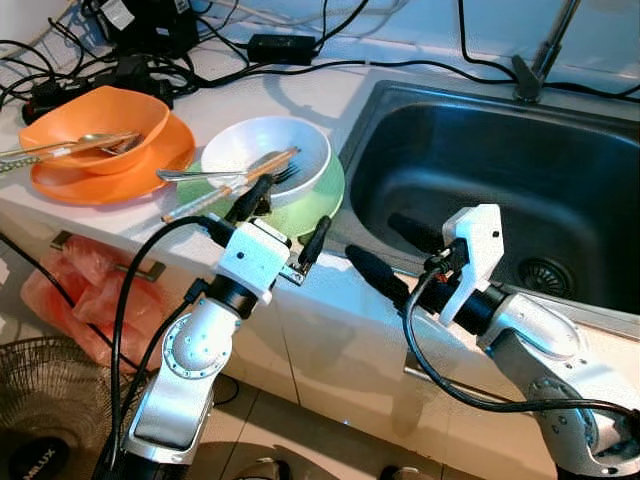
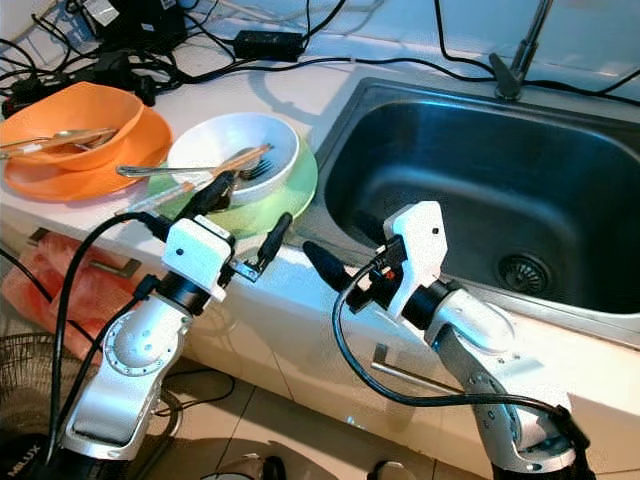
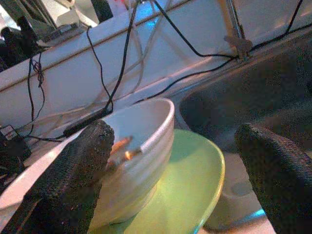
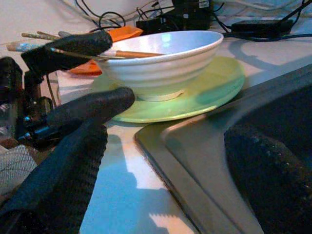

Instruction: Kitchen organization

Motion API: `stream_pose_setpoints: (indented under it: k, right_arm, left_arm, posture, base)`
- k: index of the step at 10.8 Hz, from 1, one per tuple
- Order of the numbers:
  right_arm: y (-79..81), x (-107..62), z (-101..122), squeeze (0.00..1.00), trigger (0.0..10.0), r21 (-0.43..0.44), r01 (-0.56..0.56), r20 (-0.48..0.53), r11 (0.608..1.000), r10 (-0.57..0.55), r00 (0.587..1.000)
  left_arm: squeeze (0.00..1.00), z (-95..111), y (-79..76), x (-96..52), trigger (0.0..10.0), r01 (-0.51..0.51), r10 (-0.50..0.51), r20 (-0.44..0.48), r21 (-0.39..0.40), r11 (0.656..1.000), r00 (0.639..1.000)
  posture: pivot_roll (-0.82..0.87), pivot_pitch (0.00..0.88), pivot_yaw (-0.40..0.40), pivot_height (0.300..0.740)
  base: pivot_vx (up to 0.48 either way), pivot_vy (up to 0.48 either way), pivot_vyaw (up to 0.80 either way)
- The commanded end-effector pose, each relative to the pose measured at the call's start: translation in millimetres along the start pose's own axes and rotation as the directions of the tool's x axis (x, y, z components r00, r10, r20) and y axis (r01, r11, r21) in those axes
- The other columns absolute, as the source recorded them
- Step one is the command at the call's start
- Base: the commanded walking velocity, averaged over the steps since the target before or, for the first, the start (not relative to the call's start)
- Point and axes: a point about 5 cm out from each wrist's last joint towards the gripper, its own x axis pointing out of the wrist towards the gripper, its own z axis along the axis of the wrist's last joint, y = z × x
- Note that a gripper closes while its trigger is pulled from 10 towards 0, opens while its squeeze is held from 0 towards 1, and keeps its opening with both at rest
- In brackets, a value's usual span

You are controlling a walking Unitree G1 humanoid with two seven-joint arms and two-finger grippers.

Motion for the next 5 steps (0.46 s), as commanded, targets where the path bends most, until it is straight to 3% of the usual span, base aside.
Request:
stream_pose_setpoints:
  k: [1,5]
  right_arm:
    - [4.1,2.6,5.5,0.00,10.0,-0.025,-0.027,0.024,0.999,0.028,0.999]
    - [7.1,4.1,4.3,0.00,10.0,-0.037,-0.030,0.029,0.999,0.031,0.999]
  left_arm:
    - [0.00,-5.3,4.1,-1.8,10.0,0.000,0.001,-0.019,0.033,0.999,1.000]
    - [0.00,-8.3,18.2,1.5,10.0,-0.016,0.016,0.000,0.112,0.994,1.000]
  posture:
    - [0.04,0.132,0.055,0.740]
    - [0.04,0.129,0.058,0.740]
  base:
    - [0.000,0.000,0.00]
    - [0.000,0.000,0.00]
